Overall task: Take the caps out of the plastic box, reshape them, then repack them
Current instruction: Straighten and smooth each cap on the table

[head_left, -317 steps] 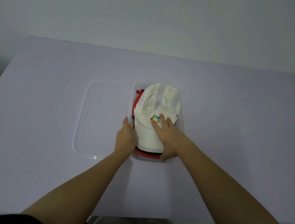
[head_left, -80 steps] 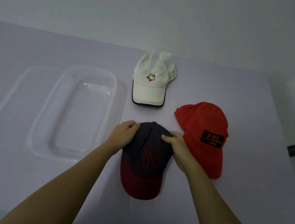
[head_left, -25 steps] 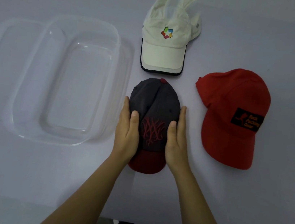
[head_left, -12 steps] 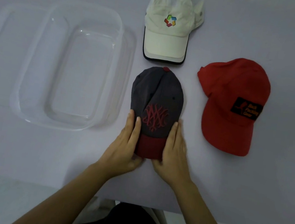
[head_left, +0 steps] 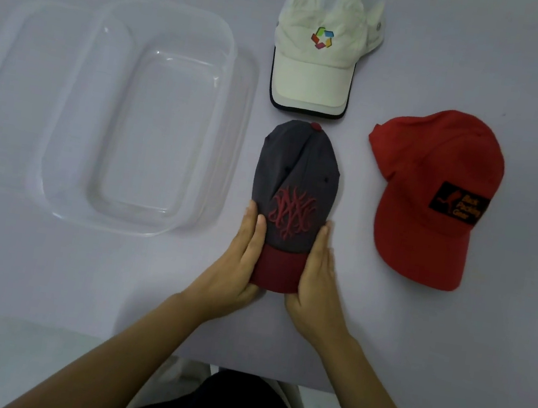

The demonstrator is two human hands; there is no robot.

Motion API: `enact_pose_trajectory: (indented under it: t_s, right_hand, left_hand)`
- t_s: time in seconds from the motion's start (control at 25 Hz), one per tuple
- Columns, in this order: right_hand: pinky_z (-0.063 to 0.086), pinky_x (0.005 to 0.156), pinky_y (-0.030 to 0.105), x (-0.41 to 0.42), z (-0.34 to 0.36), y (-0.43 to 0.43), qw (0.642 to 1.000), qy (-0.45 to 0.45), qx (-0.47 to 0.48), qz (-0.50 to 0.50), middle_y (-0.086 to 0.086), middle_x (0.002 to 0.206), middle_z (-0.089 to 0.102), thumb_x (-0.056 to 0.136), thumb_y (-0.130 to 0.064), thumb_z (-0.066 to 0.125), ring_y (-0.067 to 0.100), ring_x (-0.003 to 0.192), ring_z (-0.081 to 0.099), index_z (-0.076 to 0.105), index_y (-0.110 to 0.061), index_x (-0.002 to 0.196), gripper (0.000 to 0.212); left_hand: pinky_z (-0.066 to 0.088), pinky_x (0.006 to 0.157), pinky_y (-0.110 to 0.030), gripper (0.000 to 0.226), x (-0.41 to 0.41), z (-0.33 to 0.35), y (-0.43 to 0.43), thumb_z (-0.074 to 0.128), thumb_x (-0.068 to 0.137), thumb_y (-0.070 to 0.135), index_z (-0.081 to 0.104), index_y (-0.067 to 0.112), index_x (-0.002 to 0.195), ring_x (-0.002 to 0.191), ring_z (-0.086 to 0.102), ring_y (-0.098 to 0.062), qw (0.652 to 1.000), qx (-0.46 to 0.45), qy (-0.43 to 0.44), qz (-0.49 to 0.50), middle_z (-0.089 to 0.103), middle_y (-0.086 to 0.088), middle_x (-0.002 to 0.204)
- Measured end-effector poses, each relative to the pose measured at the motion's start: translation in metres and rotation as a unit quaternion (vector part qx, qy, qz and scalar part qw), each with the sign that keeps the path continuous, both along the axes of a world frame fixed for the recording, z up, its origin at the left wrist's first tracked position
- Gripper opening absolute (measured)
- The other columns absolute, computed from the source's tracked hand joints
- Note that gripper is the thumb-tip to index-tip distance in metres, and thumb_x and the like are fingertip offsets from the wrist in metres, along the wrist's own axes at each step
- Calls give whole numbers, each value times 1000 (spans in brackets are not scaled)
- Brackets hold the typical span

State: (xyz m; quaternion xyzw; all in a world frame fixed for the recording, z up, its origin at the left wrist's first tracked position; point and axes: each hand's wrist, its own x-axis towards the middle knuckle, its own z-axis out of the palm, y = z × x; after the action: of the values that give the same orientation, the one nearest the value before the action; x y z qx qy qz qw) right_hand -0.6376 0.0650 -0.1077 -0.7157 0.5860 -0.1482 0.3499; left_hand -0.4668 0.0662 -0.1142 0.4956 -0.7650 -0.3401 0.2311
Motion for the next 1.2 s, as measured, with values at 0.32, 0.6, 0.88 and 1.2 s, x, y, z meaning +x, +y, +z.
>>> enact_pose_trajectory:
  t_s: [0.32,0.6,0.88,1.2]
  right_hand:
    - [23,114,22,-16,39,-56,945,-216,61,-239,-7,151,22,95,-14,36,6,139,23,19,-16,147,55]
    - [48,85,26,4,44,-141,906,-286,203,-238,3,110,66,99,-25,37,15,100,60,64,-22,98,28]
    - [47,92,41,4,34,-155,862,-334,212,-317,5,101,61,97,-23,41,20,97,58,55,-22,88,16]
    - [48,88,34,-1,42,-175,894,-235,262,-276,2,108,62,91,-31,51,19,101,57,58,-24,91,10]
  left_hand:
    - [17,111,-11,62,-5,52,-50,38,92,21,12,20,149,139,18,5,929,133,173,298,18,14,150]
    - [37,65,-28,28,-20,58,-125,36,96,27,46,17,71,66,43,-10,863,206,205,413,45,6,69]
    - [33,60,-26,26,-16,44,-128,35,93,17,38,15,67,63,36,-9,870,152,144,447,40,3,70]
    - [34,65,-29,31,-21,41,-136,31,95,20,32,21,64,69,38,-14,861,124,107,481,38,5,70]
